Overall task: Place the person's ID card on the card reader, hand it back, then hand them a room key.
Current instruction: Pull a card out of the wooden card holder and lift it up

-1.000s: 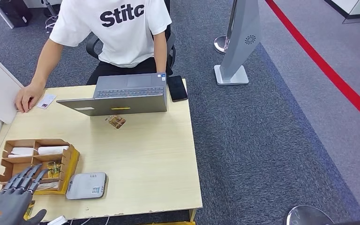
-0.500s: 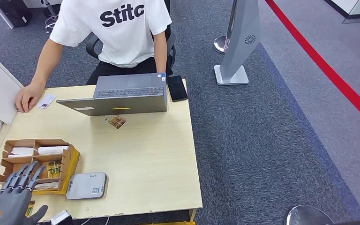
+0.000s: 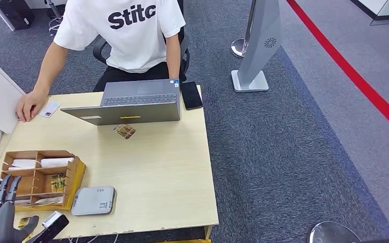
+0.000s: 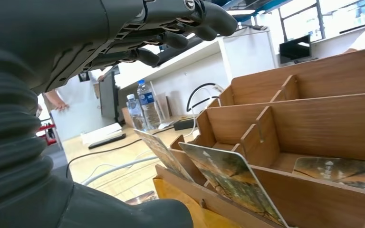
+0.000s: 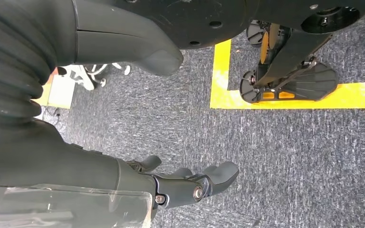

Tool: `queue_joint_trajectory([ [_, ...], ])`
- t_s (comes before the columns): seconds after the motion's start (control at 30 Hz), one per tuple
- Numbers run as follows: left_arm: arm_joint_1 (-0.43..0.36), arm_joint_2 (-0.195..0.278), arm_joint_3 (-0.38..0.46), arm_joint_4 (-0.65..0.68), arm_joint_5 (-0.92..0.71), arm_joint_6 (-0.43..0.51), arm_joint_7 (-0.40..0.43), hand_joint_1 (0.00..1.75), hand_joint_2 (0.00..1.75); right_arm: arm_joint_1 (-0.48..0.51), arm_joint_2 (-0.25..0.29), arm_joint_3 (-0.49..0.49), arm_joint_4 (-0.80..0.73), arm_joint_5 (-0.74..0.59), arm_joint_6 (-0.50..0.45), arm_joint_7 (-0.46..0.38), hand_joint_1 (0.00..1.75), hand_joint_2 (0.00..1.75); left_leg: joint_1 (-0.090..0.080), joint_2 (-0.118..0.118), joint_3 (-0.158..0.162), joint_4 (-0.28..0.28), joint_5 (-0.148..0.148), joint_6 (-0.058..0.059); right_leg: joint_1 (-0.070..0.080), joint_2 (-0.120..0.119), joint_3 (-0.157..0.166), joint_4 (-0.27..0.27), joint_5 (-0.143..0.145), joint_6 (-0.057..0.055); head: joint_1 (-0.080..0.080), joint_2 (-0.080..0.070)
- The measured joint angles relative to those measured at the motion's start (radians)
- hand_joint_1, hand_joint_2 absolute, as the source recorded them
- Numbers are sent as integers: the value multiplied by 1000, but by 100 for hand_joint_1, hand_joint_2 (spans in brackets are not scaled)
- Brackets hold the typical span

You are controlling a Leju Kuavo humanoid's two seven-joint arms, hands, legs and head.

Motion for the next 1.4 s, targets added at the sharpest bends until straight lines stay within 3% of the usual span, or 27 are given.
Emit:
queue_joint_trajectory([
  [0.53, -54, -45, 44, 87, -18, -13, -40, 0, 175, -1, 0, 7, 0, 13, -3, 4, 0, 175, 0, 0, 0, 0, 0, 0, 0, 0, 0, 0, 0, 0, 0, 0],
  [0.8, -98, -33, 44, 137, -30, -36, -45, 0, 175, -2, 0, 18, 0, 17, -4, 4, 0, 175, 0, 0, 0, 0, 0, 0, 0, 0, 0, 0, 0, 0, 0, 0],
  [1.4, -111, 10, 43, 158, -16, -68, -65, 0, 175, -2, 0, 26, 0, 17, -4, 2, 0, 175, 0, 0, 0, 0, 0, 0, 0, 0, 0, 0, 0, 0, 0, 0],
])
